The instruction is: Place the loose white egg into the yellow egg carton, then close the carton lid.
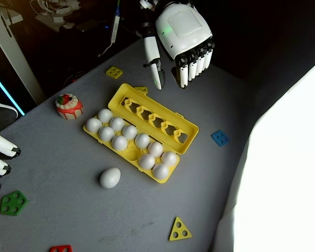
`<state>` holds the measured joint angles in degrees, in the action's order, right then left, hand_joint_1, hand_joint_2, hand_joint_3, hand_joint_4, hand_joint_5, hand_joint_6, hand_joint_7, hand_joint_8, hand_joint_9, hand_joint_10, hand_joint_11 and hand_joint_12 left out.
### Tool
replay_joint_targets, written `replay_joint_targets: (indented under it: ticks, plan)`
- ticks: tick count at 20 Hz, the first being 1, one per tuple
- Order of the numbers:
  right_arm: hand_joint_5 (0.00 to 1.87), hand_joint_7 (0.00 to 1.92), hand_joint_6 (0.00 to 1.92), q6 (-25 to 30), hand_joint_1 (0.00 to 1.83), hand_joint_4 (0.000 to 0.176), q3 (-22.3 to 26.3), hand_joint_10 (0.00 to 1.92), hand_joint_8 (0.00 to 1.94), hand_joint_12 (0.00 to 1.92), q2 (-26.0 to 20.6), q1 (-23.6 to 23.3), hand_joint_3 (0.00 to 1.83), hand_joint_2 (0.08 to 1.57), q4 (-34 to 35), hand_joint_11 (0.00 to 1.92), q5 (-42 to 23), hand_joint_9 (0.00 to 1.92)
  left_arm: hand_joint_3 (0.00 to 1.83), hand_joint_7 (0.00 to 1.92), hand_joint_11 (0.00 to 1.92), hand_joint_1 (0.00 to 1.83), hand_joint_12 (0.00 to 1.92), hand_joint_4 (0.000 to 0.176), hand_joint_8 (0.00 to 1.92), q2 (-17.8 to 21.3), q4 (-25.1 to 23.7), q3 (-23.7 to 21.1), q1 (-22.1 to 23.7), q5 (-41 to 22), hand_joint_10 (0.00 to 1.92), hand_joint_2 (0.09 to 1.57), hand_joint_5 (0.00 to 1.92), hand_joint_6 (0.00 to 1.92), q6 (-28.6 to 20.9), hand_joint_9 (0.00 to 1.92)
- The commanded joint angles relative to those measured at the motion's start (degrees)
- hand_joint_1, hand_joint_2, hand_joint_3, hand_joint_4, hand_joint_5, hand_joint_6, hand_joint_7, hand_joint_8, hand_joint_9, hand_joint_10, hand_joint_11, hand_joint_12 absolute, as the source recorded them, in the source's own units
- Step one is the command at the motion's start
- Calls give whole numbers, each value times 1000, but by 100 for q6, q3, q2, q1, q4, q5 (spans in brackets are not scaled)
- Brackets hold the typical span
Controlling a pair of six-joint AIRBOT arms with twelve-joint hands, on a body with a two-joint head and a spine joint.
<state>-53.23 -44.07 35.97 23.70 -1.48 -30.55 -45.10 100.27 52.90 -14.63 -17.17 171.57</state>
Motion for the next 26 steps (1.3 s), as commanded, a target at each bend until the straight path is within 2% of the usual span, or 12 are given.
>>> replay_joint_targets:
  ticks: [1,2,3,8,12,14,15,17,19,21,24,26]
  plan:
    - [271,329,149,26,149,0,-5,232,67,1027,-13,-77,105,1188,55,6,-655,288,331,193,0,423,859,34,46,29,-196,5,84,62,134,1189,234,132,24,199]
    - [306,314,29,26,151,0,-5,60,4,903,-10,-77,10,1243,55,0,-650,289,120,155,0,383,736,33,1,29,-196,4,90,75,17,1316,240,23,24,186]
    - [320,315,17,26,165,0,-5,34,1,858,-9,-77,2,1244,55,0,-650,290,97,162,0,383,722,32,4,30,-196,-3,96,79,13,1327,253,18,24,199]
    - [244,294,0,4,156,0,-5,4,2,655,-12,56,2,1264,54,0,-533,271,62,133,0,397,517,31,1,54,-195,-89,184,115,1,1371,209,1,23,156]
    - [214,224,1,-26,186,0,-7,0,1,559,-10,123,0,1254,66,0,-133,236,45,132,0,422,600,37,1,71,-194,-292,266,93,2,1375,213,1,22,159]
    - [196,217,0,-83,185,0,-7,1,1,548,34,50,0,1252,442,0,-92,228,39,126,0,417,589,34,5,71,-193,-386,281,46,7,1381,208,5,21,156]
    - [191,214,0,-312,191,0,-8,0,0,549,72,-10,0,1253,730,0,-47,225,36,135,0,424,592,29,8,70,-193,-420,289,46,10,1378,218,9,21,163]
    - [184,201,0,-1211,216,0,-9,0,0,570,227,-151,0,1241,1691,0,198,211,26,135,0,459,580,19,4,70,-193,-493,324,45,8,1366,233,10,21,166]
    - [198,220,4,-2302,270,0,-65,4,4,596,544,-234,0,1208,2757,0,249,214,25,122,0,433,558,27,2,70,-192,-538,379,48,0,1376,214,1,21,150]
    - [196,252,3,-2911,260,0,-219,8,6,684,879,-305,0,1158,3570,0,389,239,20,113,0,439,561,32,0,58,-187,-540,400,47,0,1375,199,0,20,138]
    - [149,224,0,-3539,359,0,-609,1,0,640,1396,-474,0,1073,4809,0,602,217,22,125,0,412,557,38,4,33,52,-556,418,17,4,1388,192,1,20,146]
    - [131,188,0,-3559,375,0,-727,1,0,703,1566,-502,0,1045,4933,0,597,198,16,129,0,448,568,39,4,29,64,-566,430,-7,5,1377,197,2,20,150]
